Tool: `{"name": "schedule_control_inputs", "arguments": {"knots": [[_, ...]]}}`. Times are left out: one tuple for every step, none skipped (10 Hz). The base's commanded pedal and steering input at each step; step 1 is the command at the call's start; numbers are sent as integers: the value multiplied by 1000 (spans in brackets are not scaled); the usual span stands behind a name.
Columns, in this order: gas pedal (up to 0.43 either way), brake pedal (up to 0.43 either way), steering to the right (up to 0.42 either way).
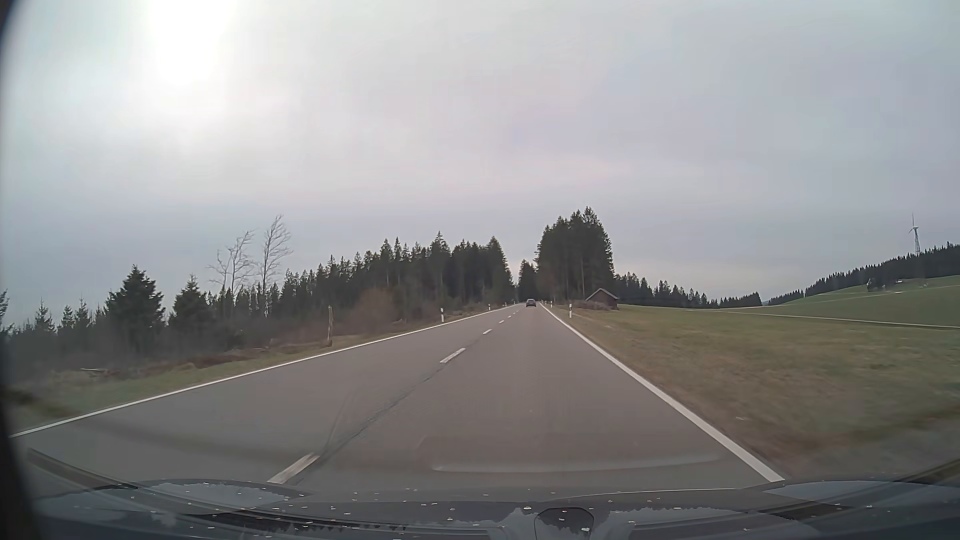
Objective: Follow the waypoints while adhering to traffic rules and regulations
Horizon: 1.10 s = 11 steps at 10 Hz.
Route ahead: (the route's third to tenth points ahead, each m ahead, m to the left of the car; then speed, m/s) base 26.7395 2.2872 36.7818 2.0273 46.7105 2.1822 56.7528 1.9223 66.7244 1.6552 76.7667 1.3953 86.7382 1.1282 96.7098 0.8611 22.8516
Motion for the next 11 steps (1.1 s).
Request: {"name": "schedule_control_inputs", "arguments": {"knots": [[350, 0, 8], [350, 0, 6], [350, 0, 5], [350, 0, 5], [350, 0, 4], [350, 0, 3], [350, 0, 3], [350, 0, 3], [350, 0, 3], [350, 0, 2], [350, 0, 2]]}}
